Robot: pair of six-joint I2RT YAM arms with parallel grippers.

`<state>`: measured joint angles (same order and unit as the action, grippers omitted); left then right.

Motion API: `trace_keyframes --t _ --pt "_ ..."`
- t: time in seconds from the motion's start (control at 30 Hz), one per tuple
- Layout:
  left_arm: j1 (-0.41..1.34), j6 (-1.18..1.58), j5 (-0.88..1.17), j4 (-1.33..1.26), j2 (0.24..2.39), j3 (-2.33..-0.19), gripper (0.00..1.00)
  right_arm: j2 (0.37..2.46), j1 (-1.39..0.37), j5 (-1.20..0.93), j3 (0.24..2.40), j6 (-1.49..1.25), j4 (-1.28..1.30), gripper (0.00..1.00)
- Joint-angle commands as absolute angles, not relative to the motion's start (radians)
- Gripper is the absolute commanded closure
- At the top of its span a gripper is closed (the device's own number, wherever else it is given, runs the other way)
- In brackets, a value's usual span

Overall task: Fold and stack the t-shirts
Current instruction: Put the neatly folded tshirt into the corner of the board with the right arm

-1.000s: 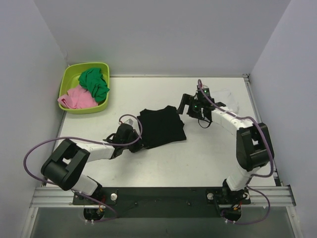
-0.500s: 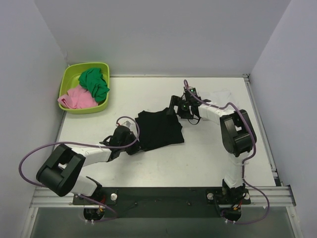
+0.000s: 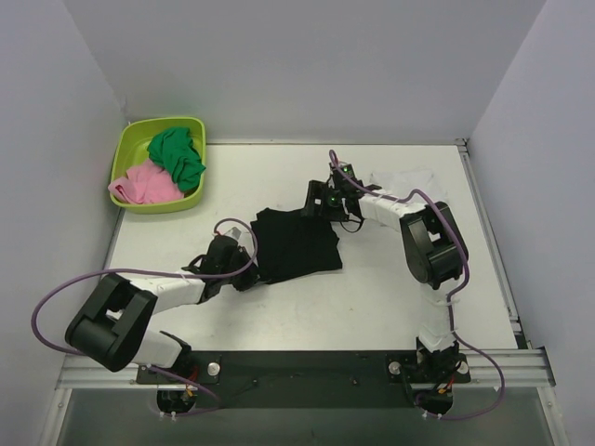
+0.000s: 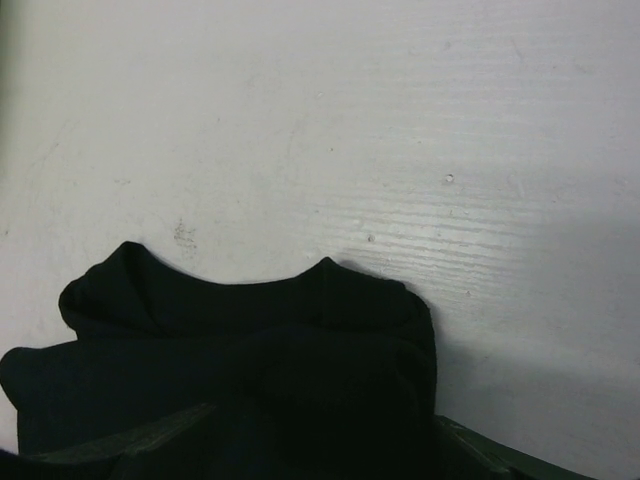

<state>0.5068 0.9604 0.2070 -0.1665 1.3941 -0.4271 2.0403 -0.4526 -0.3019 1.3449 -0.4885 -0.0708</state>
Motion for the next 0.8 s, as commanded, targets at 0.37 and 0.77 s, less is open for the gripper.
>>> trace_keyframes --t 0.37,0.77 --pt "0.448 0.914 0.204 -0.113 1.382 -0.362 1.0 2.057 -0.471 -0.304 1.341 -0.482 -0.037 0.7" --pt "0.423 0.91 0.225 -0.123 1.358 -0.348 1.0 2.023 -0.505 -0.235 1.338 -0.48 -0.017 1.0"
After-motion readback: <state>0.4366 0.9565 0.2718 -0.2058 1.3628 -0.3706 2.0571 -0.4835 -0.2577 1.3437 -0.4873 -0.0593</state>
